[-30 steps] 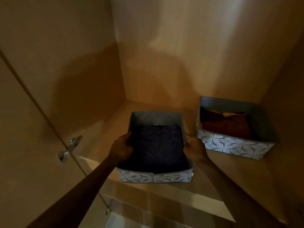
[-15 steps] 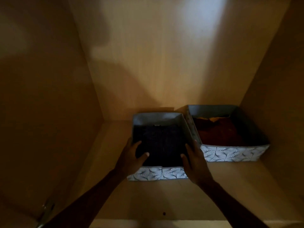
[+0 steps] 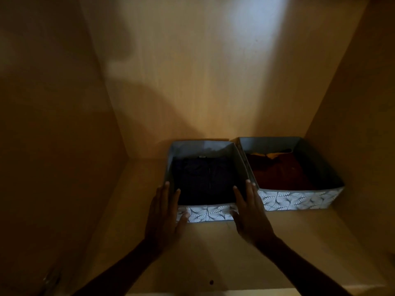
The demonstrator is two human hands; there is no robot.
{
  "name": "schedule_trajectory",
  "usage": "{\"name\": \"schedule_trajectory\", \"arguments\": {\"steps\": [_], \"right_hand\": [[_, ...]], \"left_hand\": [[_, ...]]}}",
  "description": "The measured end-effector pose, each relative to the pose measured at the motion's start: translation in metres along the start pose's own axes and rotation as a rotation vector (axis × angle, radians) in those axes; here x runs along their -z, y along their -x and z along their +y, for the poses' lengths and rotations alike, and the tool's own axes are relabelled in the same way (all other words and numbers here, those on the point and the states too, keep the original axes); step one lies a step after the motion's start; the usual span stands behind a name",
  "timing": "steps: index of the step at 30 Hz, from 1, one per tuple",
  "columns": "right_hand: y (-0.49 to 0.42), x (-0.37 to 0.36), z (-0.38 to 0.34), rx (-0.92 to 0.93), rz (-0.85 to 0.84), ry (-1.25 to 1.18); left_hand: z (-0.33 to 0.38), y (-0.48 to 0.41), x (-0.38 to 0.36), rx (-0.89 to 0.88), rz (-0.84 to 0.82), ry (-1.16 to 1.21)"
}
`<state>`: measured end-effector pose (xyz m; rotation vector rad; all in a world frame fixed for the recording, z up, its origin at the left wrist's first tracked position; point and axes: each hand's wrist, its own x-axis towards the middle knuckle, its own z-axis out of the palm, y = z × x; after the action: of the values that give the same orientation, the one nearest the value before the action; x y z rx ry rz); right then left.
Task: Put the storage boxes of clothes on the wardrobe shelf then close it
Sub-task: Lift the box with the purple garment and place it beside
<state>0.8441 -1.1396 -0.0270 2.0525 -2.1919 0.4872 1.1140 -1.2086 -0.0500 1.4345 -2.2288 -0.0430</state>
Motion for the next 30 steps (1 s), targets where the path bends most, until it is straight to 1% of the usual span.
{"name": "schedule_trajectory", "arguments": {"steps": [3,8,12,19,26,30], "right_hand": [[-0.014,-0.004,-0.004,-0.042,0.024,0.108],[-0.032,-0.004,0.002,-0.035,0.045,0.191],[-0.044,-0.005,0.007,-0.016,0.033,0.187],[-0.055,-0.005,0.011,0.057,0.037,0.133],[-0.054,-0.004,0.013,0.126,-0.039,0.084],[-0.055,-0.001,0.013,0.133,-0.060,0.069]], "left_hand": [[-0.002,-0.019,0.000,-0.041,-0.031,-0.020],[-0.002,-0.035,0.000,-0.035,-0.091,-0.046],[0.002,-0.040,-0.004,0.011,-0.088,-0.021],[0.003,-0.043,-0.002,0.042,-0.075,-0.027],[0.003,-0.037,-0.001,0.087,-0.045,0.024],[0.005,-0.033,-0.001,0.112,-0.035,0.035]]}}
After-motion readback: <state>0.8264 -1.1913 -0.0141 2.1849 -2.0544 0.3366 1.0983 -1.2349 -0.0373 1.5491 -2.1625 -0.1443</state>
